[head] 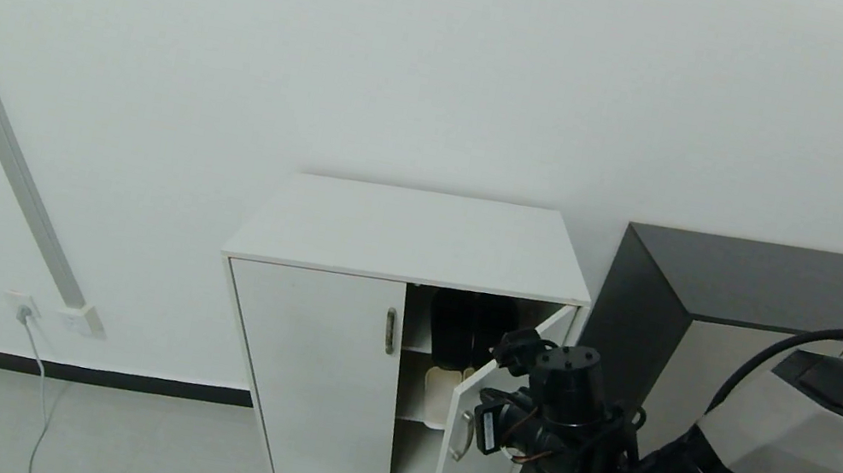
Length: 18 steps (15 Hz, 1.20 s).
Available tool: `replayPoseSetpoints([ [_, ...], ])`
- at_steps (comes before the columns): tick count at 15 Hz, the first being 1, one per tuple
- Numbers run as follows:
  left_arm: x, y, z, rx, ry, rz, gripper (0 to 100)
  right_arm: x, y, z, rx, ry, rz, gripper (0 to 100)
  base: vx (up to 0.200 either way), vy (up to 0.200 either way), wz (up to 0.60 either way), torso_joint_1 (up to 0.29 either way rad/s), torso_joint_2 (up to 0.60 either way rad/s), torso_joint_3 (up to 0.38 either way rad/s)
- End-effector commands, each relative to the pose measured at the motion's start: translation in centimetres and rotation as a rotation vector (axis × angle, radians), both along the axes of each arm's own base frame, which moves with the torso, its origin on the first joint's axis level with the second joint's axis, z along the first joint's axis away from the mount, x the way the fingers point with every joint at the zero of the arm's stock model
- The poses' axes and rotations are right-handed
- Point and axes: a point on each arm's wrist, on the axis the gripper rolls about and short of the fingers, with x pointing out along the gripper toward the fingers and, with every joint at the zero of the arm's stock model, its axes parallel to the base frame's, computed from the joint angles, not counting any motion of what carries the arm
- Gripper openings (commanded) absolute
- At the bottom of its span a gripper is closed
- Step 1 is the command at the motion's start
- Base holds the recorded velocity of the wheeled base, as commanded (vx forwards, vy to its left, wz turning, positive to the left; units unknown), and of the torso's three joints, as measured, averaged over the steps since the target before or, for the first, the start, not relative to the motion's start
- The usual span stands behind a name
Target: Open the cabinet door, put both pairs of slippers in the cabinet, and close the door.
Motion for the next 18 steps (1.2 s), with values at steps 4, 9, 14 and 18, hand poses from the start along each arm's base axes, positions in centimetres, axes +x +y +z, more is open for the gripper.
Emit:
replayPoseSetpoints([
  [4,0.0,0.0,0.0,0.000,0.000,0.000,0,2.8,0.6,-1.6,0.024,-0.033,-0.034,0,0.000,0.000,0.00,0.000,0.00,0.000],
  [9,0.0,0.0,0.0,-0.002,0.000,0.002,0,6.1,0.4,-2.1,0.052,-0.076,-0.081,0,0.000,0.000,0.00,0.000,0.00,0.000],
  [14,0.0,0.0,0.0,-0.002,0.000,0.002,0,8.3,0.5,-2.3,0.077,-0.110,-0.103,0,0.000,0.000,0.00,0.000,0.00,0.000],
  [18,0.0,0.0,0.0,-0.002,0.000,0.002,0,9.6,1.2,-3.0,0.090,-0.134,-0.106,0,0.000,0.000,0.00,0.000,0.00,0.000],
])
